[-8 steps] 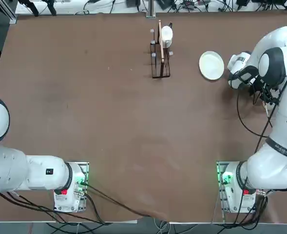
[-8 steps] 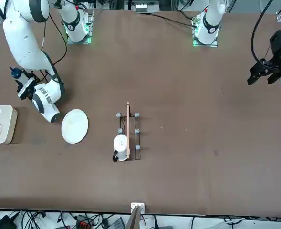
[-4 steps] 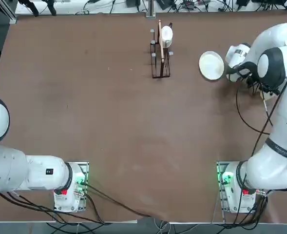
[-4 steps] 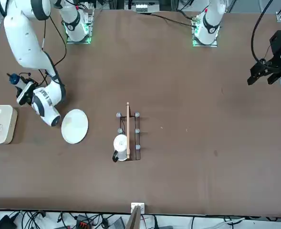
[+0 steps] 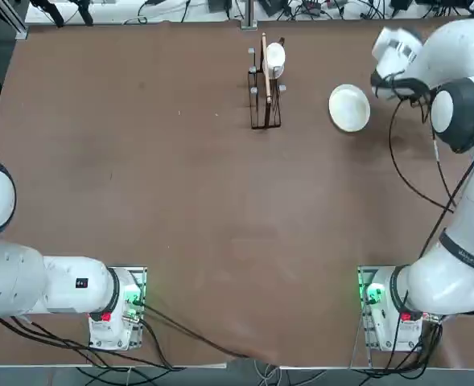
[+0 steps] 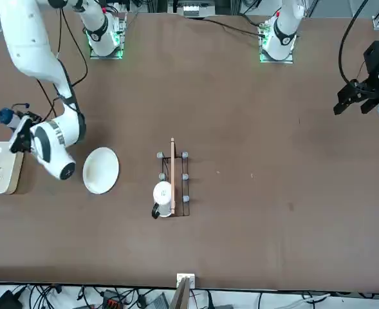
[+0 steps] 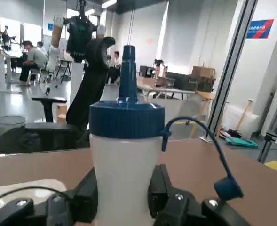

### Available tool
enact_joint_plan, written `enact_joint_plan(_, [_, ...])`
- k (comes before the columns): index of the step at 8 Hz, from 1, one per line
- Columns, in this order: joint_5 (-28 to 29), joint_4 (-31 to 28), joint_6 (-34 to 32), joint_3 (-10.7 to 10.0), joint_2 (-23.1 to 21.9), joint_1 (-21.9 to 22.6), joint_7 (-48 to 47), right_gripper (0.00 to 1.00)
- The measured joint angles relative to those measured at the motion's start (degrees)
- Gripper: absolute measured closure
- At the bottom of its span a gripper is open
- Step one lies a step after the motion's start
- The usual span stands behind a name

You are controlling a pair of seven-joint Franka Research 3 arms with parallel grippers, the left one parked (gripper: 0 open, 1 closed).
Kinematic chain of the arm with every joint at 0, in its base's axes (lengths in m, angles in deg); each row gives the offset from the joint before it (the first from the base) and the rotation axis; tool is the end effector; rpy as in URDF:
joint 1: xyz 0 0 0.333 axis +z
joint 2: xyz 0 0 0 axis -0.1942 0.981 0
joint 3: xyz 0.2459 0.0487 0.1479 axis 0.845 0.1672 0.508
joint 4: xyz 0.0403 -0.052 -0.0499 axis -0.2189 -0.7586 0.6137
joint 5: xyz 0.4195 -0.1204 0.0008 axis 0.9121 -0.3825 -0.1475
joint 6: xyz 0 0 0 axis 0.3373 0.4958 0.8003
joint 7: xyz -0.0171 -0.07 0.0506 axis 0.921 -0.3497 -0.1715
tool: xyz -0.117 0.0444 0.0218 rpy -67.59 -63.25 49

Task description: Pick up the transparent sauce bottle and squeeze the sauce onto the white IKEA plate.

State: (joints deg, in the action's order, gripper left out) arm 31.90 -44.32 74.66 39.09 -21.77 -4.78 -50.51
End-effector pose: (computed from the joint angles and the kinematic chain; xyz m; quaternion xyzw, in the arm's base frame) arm 0.6042 -0.1137 0.1939 0.4286 -0.6439 0.2634 0.5765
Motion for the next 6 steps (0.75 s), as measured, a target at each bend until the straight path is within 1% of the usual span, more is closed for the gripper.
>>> enact_joint_plan(2, [6.04, 7.88, -0.74, 0.30, -0.65, 3.31, 10.09, 0.50])
enact_joint_plan(3, [8.34, 9.76, -0.72, 0.44, -0.55, 5.69, 14.11, 0.50])
enact_joint_plan(4, [9.92, 11.20, 0.17, 0.59, 0.16, 8.29, 16.21, 0.50])
enact_joint_plan(5, [11.11, 13.40, 1.56, 0.84, 1.75, 10.50, 16.96, 0.53])
enact_joint_plan(6, [12.63, 15.90, 2.97, 1.79, 3.41, 12.19, 17.74, 0.57])
